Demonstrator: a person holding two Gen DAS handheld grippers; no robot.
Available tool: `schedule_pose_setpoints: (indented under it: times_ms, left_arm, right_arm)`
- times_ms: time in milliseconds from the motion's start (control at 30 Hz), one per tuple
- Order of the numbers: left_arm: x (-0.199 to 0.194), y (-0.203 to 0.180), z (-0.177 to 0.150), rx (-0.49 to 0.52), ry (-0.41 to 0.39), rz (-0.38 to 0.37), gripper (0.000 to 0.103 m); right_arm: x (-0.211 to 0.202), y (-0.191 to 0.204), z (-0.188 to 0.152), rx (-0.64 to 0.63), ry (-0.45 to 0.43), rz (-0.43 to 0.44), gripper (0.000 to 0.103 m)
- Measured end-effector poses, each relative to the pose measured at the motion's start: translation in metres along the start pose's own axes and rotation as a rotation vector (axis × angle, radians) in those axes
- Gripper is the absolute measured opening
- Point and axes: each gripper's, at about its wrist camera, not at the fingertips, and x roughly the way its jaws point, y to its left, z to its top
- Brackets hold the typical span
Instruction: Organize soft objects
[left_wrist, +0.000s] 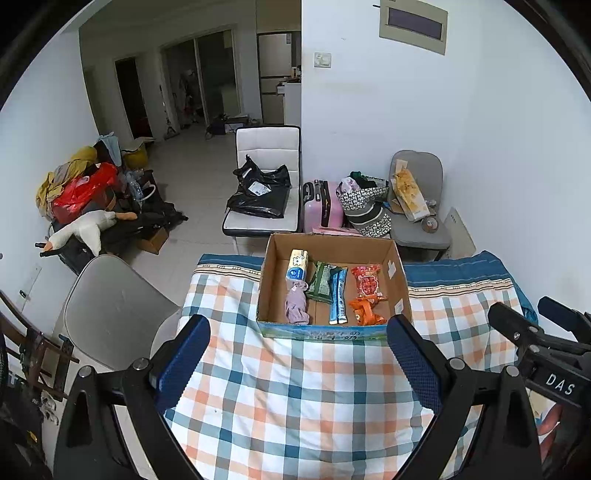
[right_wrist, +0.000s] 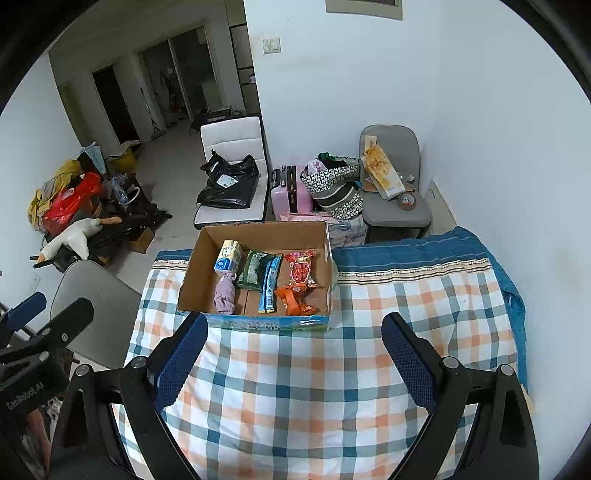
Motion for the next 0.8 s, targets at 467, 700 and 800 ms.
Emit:
schedule_pose_setpoints:
  times_ms: [467,700,800]
  left_arm:
    - [-0.009,0.003,-0.001,-0.033,-0.021,0.023,0.102]
    - [-0.013,0.001,-0.002,-0.033,-0.033,0.045,0.102]
    - [-0.014,0.001,-0.004,-0.034,-0.034,0.049,0.102]
  right_arm:
    - [-0.006,0.000,0.000,-0.011,-0.009,0.003,0.097]
    - [-0.011,0.000,-0.001,-0.026,-0.026,-0.015,0.097]
    - [-0.012,-0.001,-0.002,-0.028,-0.027,-0.016,0.097]
